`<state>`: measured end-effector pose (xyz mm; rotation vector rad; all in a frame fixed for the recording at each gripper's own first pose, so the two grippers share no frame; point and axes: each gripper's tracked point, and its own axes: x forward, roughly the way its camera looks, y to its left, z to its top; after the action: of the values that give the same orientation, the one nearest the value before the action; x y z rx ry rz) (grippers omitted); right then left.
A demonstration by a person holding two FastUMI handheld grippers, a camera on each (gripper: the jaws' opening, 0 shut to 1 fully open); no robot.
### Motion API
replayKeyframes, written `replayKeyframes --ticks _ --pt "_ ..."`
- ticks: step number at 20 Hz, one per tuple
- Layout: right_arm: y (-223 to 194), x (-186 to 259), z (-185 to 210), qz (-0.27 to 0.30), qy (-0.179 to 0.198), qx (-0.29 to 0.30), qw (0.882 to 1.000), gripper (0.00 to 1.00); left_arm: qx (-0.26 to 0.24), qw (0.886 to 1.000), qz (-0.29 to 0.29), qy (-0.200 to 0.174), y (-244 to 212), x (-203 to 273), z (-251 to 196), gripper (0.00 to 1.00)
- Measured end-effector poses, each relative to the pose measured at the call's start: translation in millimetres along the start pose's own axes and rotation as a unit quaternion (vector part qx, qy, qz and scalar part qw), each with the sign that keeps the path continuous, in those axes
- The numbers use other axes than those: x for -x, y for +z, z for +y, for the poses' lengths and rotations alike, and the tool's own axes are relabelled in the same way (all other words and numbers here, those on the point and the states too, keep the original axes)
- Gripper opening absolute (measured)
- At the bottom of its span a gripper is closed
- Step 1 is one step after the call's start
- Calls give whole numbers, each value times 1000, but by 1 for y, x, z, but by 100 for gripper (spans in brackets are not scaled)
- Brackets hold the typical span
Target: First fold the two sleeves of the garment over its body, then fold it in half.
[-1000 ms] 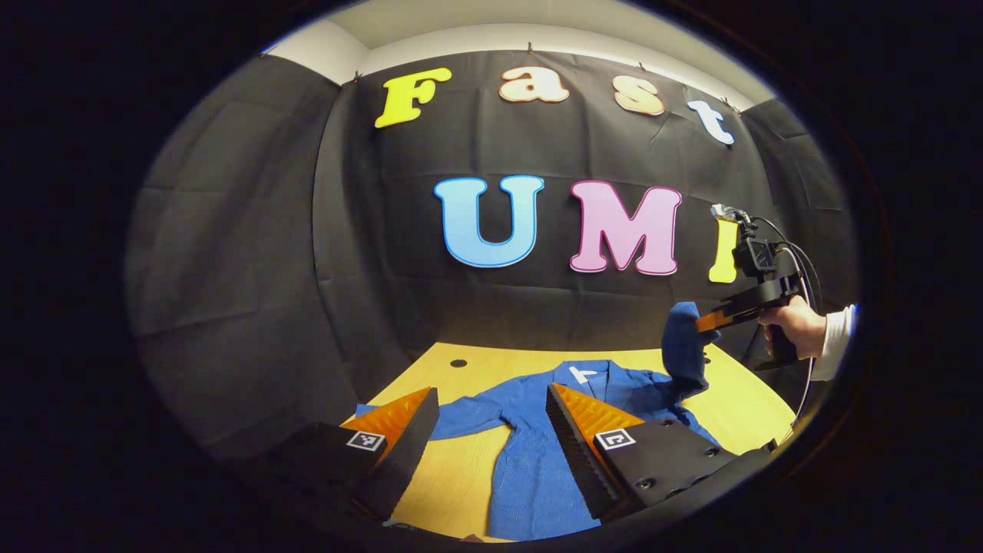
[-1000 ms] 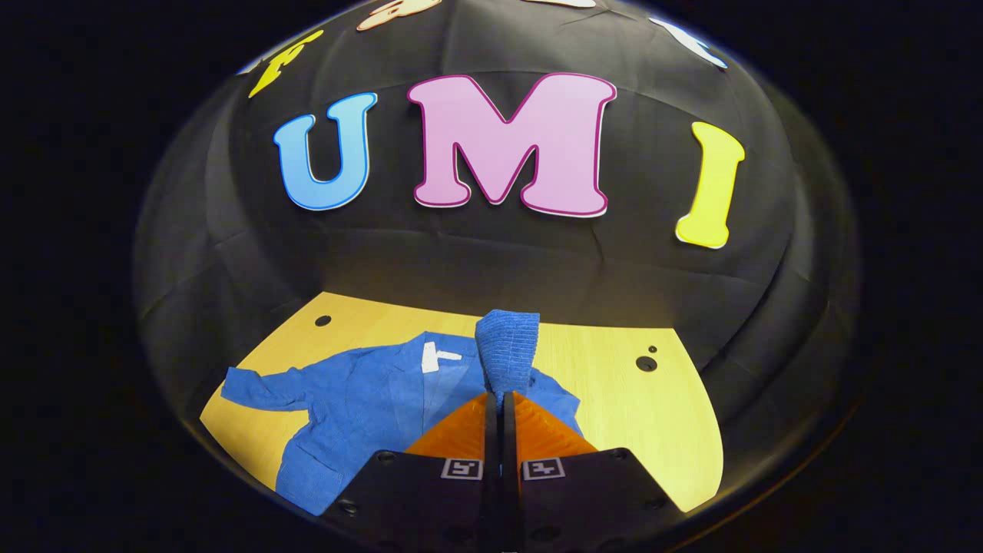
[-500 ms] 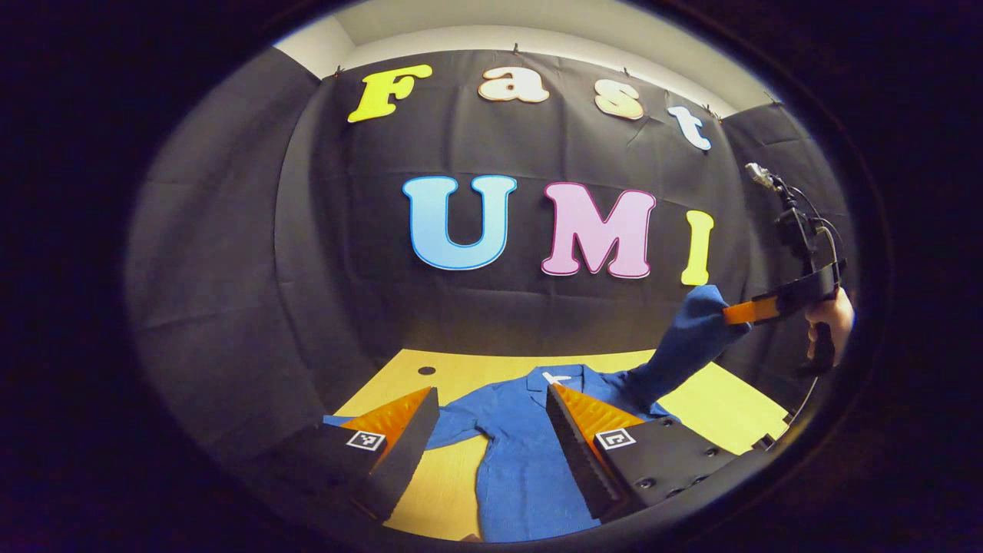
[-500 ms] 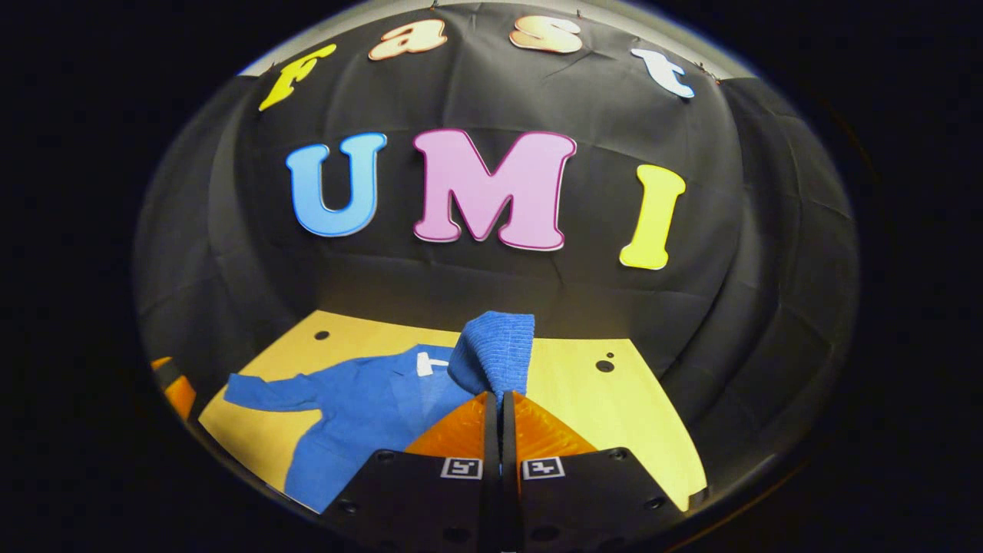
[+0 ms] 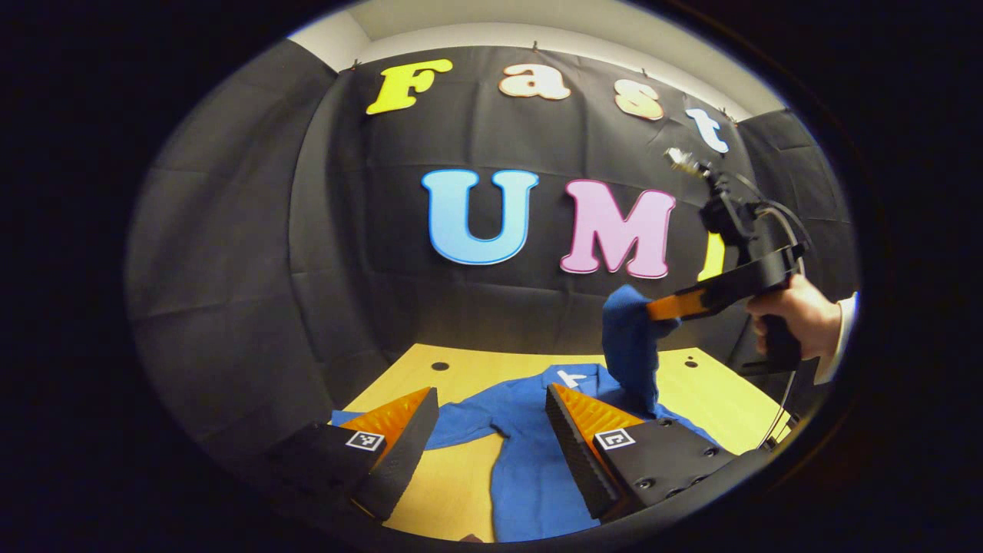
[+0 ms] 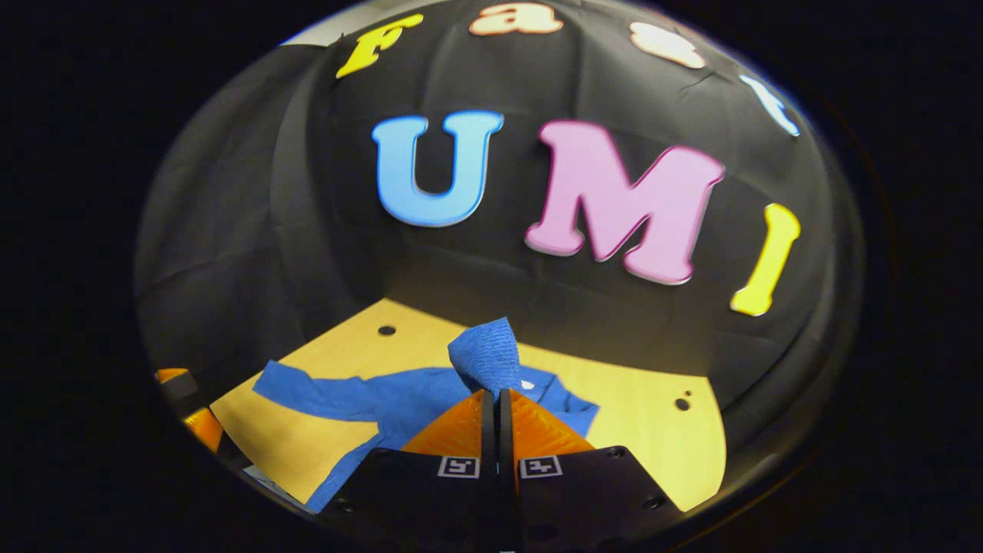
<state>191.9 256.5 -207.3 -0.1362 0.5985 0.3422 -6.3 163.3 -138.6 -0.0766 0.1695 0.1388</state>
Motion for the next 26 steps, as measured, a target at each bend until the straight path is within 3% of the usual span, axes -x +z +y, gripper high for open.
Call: replayKeyframes --ticks 3,6,8,9,12,13,14,15,16,18,20,21,22,25,26 --pt "-56 -82 34 97 34 10 995 5 11 999 23 37 -18 4 30 82" --pt "-85 -135 85 137 71 2 988 5 21 996 44 71 -37 10 58 82" --pt "-92 -157 105 157 68 -22 985 5 23 993 61 93 -50 14 76 81" --pt "-85 -168 107 152 57 -33 986 5 20 992 68 108 -53 17 86 82" --pt "-12 -180 118 29 38 -56 997 5 27 988 66 133 -56 25 109 82" --pt "-7 -184 125 16 37 -58 998 4 37 989 63 131 -59 22 112 82" --pt "-26 -185 138 54 45 -56 996 0 53 988 68 127 -69 17 114 82" --pt "-53 -184 149 98 54 -39 993 4 71 985 86 128 -81 10 120 82" --pt "-87 -182 155 158 64 -5 985 5 85 982 107 132 -93 3 126 82" --pt "-143 -180 169 226 78 27 971 5 96 978 135 131 -108 -10 139 82" --pt "-167 -176 185 243 116 18 963 7 88 977 149 122 -119 -33 152 83" --pt "-163 -175 183 230 121 21 965 25 87 977 159 114 -122 -46 158 82" --pt "-156 -171 176 217 121 25 968 28 90 976 167 106 -126 -59 163 82" --pt "-121 -140 162 166 139 -3 976 100 115 970 195 87 -134 -100 175 82" --pt "-106 -126 151 143 141 -12 980 99 113 968 207 86 -136 -114 182 82"
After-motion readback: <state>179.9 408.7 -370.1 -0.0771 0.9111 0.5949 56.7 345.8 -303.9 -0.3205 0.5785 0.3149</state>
